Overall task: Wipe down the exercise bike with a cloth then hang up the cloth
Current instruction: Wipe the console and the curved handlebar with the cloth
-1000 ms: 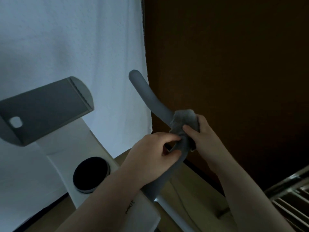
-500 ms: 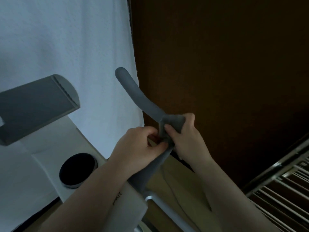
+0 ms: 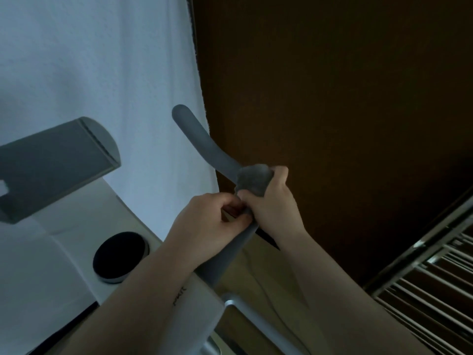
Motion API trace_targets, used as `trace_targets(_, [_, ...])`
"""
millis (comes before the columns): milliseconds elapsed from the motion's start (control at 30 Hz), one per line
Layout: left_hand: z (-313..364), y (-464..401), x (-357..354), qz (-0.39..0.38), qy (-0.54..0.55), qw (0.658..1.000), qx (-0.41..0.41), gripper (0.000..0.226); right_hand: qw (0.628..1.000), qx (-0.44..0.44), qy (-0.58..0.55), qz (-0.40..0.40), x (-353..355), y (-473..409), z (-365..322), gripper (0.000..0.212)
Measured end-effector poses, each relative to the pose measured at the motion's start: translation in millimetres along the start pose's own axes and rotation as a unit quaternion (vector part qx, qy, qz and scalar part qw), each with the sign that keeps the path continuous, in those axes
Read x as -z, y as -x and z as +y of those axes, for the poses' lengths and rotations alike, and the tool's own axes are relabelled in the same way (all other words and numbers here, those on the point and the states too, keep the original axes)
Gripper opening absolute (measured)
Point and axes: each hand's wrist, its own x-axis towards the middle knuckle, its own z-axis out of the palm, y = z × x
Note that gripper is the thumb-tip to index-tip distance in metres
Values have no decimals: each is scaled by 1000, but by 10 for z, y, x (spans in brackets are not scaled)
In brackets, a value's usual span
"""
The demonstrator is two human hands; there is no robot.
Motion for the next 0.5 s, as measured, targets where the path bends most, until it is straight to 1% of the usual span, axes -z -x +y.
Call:
trace_targets(67, [7,-2,9,1,-3,1000,-1,24,1000,3,-22,-3,13,12,28,49])
trace_targets(200, [5,-29,6,-8,-3,1000,0,27,1000,20,4,-24,-6,-224,-69,51])
trace_targets(300, [-1,0,1,-2,-3,1000,-4,28,998,4,-56,-27,4,-124,20,51])
trace_targets(400, [16,25,16,-2,5,1000,-2,27,991,-21,-129,-11,-3,28,145,45])
trace_targets(500, [10,-13,17,-6,0,1000,-8,27,993,-14,-114,-26,-13,-229,92,47])
